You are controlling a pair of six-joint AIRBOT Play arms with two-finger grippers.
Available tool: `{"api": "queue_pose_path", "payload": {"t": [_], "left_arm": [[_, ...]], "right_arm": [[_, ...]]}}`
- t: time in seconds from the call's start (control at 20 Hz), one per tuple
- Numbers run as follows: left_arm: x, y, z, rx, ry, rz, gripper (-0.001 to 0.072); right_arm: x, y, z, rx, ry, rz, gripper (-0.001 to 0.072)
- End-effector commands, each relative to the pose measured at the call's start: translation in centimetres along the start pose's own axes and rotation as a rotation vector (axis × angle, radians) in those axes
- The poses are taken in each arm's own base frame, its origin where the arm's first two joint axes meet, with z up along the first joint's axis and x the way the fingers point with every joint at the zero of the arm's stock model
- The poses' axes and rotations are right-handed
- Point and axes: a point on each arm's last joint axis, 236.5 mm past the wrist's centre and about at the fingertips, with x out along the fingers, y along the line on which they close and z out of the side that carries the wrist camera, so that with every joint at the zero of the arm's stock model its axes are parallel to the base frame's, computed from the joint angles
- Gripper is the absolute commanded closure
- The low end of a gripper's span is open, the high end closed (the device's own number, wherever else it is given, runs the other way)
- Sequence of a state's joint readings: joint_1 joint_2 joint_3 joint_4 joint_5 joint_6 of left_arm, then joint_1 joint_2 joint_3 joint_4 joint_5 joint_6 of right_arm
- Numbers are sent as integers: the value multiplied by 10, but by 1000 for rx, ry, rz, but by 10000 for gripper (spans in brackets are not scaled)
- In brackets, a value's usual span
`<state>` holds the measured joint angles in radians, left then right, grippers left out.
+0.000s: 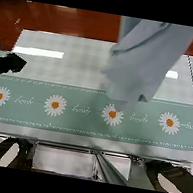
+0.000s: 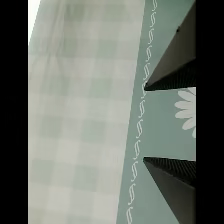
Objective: Fold the shirts.
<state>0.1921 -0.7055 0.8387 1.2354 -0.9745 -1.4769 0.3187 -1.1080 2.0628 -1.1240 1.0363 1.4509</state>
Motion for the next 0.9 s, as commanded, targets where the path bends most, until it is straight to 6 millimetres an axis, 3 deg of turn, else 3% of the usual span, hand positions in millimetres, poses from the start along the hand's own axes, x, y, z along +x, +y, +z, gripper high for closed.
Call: {"api": "queue_pose_path", "payload": {"t": [0.0, 0.15, 0.25, 0.4, 0.5, 0.65, 0.7, 0.75, 0.8, 0.85], "left_arm": [[0, 0, 6, -10, -24, -2, 199], [0, 0, 7, -25, -32, -2, 199], [-1, 3, 10, -14, -43, 12, 200], [-5, 18, 16, -73, -63, 33, 199], [-5, 18, 11, -100, -44, 19, 199], [-1, 9, 5, -100, -24, -8, 199], [1, 6, 0, -96, -4, -15, 199], [3, 2, -6, -77, 21, -24, 199], [5, -1, -11, -57, 41, -32, 199], [6, -4, -15, -47, 57, -40, 199]], "right_arm": [[42, 52, -71, 37, 236, 168, 686], [92, 79, -175, 97, 483, 242, 686], [122, 87, -259, 142, 646, 249, 686], [142, 106, -393, 313, 891, 262, 686], [150, 134, -452, 432, 971, 304, 685], [159, 163, -507, 546, 1055, 317, 656], [160, 160, -518, 587, 1080, 292, 459], [161, 150, -520, 614, 1092, 270, 305], [161, 135, -510, 625, 1085, 270, 306], [161, 113, -487, 636, 1053, 271, 306]]}}
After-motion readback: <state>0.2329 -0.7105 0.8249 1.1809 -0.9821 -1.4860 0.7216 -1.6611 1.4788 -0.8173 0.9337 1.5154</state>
